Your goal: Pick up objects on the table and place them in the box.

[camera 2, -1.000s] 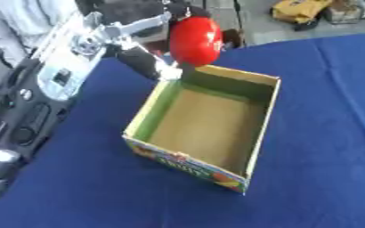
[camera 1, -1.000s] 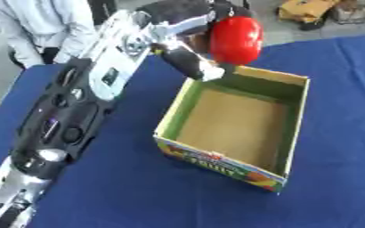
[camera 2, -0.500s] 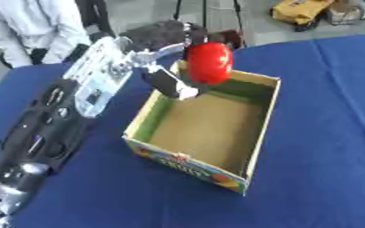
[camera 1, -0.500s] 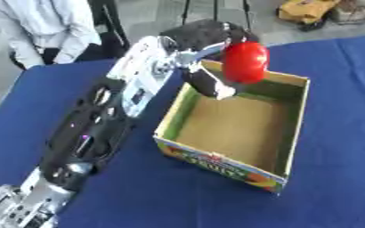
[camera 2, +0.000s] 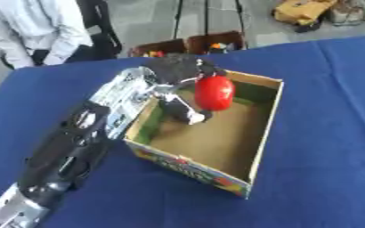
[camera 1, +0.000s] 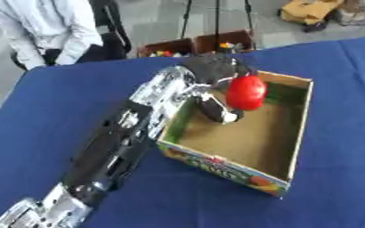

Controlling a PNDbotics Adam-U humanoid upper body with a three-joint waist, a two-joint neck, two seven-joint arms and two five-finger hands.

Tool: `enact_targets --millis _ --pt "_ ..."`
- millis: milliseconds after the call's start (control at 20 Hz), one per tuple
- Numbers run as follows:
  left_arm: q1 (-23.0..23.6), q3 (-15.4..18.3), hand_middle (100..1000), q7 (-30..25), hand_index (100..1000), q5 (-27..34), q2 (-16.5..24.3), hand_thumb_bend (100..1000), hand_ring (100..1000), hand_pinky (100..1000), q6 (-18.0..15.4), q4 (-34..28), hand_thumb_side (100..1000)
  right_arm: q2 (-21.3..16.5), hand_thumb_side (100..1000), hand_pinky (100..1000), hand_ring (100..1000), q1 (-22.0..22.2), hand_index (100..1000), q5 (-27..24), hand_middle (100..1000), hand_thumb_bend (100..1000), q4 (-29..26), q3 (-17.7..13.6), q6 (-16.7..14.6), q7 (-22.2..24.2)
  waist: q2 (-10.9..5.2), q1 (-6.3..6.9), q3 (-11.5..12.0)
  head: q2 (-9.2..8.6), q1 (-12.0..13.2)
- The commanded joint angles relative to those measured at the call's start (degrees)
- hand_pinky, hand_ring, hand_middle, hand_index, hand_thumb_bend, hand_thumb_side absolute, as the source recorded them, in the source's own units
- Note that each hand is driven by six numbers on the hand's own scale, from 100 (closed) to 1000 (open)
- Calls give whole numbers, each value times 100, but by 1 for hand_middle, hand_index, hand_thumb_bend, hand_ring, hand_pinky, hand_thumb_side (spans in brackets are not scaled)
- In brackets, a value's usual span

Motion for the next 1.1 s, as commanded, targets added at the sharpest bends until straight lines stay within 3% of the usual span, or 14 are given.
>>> enact_targets --millis 50,300,500,600,750,900,1100 --pt "-68 -28 563 -26 671 -71 -17 100 561 166 -78 109 458 -79 1000 755 791 -77 769 -25 727 100 -68 -27 11 0 -9 28 -9 -43 15" --pt "-51 -57 584 -189 691 -30 -100 100 587 199 -150 292 472 -61 1000 756 791 -77 768 -20 727 100 -68 -32 17 -4 -3 21 -40 -55 38" --pt "-37 -57 629 -329 739 96 -113 100 641 268 -194 325 551 -46 1000 756 792 -62 769 -10 727 100 -68 -39 28 -13 -2 22 -43 -57 40" --pt "-28 -66 675 -415 771 132 -111 100 686 322 -226 319 594 -40 1000 756 792 -61 769 -7 726 100 -68 -39 31 -14 1 22 -45 -59 40" --pt "-22 -64 794 -615 885 76 -99 100 803 496 -275 301 718 -40 1000 756 792 -56 769 -4 726 100 -68 -40 30 -17 0 19 -45 -57 39" --pt "-26 -30 840 -725 931 -32 -77 100 855 591 -282 223 786 -40 1000 756 792 -50 769 -4 726 100 -68 -42 28 -19 -5 10 -35 -56 37" --pt "-32 2 912 -790 1000 -121 -60 239 916 691 -268 104 863 -43 1000 755 791 -53 768 -7 726 100 -68 -44 19 -21 -5 -6 -40 -58 44"
